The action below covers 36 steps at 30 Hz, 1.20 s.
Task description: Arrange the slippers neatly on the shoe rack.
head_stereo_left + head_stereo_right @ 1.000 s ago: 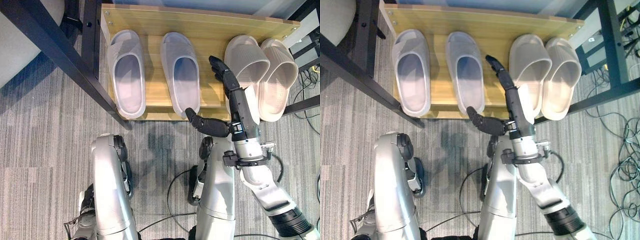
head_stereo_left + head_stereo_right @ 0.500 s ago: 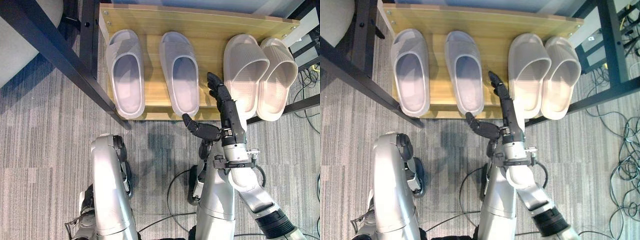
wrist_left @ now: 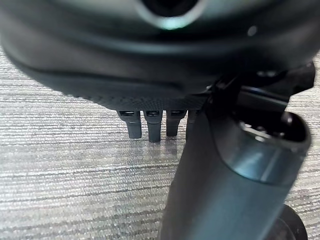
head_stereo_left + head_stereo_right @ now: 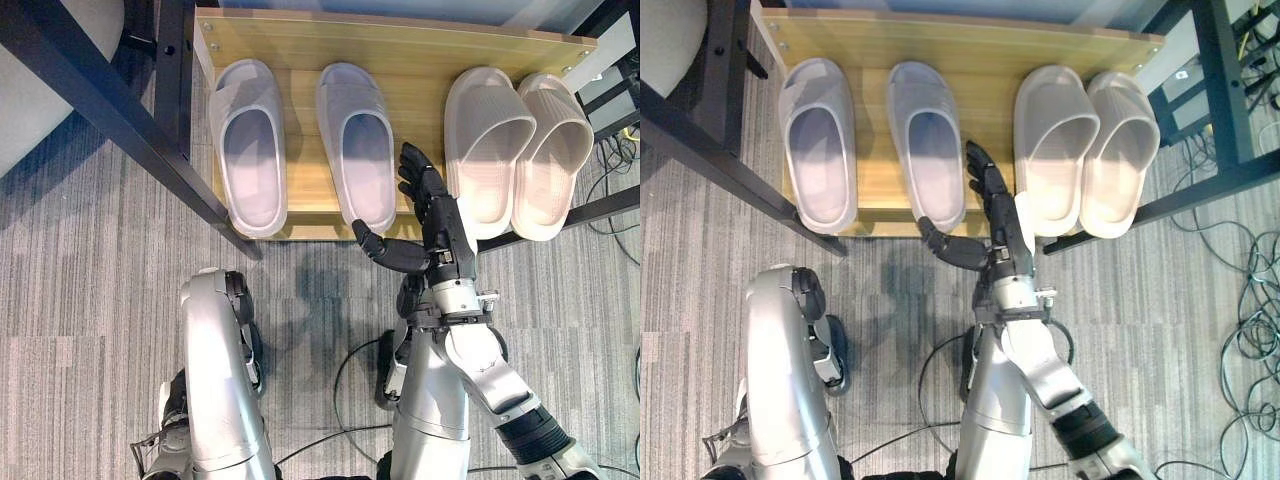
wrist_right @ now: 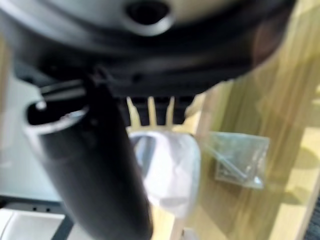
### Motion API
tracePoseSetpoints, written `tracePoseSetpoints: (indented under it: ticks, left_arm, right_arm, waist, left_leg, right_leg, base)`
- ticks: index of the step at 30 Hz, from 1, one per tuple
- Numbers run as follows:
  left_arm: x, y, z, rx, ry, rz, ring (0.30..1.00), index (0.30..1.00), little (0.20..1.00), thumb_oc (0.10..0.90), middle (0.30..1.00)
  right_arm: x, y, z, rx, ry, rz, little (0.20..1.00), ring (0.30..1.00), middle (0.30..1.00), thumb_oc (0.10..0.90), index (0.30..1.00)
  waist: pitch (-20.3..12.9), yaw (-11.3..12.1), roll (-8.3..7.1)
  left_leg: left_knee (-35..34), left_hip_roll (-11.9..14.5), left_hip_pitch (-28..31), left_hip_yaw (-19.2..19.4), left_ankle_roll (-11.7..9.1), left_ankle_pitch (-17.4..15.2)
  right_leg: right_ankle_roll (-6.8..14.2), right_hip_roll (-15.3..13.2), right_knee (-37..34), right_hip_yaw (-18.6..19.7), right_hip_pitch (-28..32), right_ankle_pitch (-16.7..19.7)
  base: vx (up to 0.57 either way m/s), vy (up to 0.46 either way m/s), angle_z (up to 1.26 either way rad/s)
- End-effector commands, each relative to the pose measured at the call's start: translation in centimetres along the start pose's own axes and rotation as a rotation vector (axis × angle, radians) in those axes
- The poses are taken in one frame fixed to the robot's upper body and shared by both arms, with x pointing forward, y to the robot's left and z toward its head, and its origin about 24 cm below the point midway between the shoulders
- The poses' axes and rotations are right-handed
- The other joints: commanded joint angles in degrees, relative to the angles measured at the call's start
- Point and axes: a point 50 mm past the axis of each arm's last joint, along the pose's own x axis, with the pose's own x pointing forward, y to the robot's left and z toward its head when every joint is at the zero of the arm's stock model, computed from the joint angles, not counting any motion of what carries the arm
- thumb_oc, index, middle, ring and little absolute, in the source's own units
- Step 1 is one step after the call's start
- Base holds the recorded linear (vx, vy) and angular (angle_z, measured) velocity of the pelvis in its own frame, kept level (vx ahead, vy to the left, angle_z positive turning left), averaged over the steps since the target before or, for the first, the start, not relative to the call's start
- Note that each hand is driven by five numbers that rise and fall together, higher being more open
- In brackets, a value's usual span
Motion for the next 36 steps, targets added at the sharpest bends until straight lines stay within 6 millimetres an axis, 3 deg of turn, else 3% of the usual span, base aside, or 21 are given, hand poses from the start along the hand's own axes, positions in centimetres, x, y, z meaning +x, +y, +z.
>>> tracePoseSetpoints:
  ticks: [1,17,36]
  left_arm:
    - [-0.6,-1.1,-1.2,0.085,0.019,-0.026,0.9,0.9,0.9,0.8,0.9]
    - [0.2,-1.1,0.8,0.094,-0.024,-0.01,0.9,0.9,0.9,0.8,0.9]
    - [0.3,-1.6,1.1,0.095,-0.018,0.0,0.9,0.9,0.9,0.8,0.9]
  right_arm:
    - [2.4,0.2,5.4,0.089,-0.279,-0.021,0.9,0.9,0.9,0.8,0.9]
    - [5.4,2.6,7.1,0.177,-0.321,0.052,0.9,0.9,0.9,0.8,0.9]
    - [4.4,5.4,7.1,0.339,-0.27,0.148,0.9,0.9,0.9,0.8,0.9]
  waist:
    - [-1.6,2.53,0.91]
    - [-1.6,3.17,1.34]
    - [-1.6,3.19,1.21]
  left_leg:
    - [-3.89,-2.68,6.78,-3.56,4.48,-7.09]
    - [-3.39,-2.81,6.78,-3.69,4.33,-7.09]
    - [-3.84,-2.84,6.78,-3.42,4.15,-6.97]
  right_leg:
    - [-9.3,1.18,-3.65,5.97,0.26,4.43]
    - [-9.1,1.34,-3.15,5.99,0.26,4.82]
    - [-9.03,1.61,-3.24,6.09,0.26,5.1]
  base:
    - [0.0,0.0,0.0]
    - [0.0,0.0,0.0]
    - [0.0,0.0,0.0]
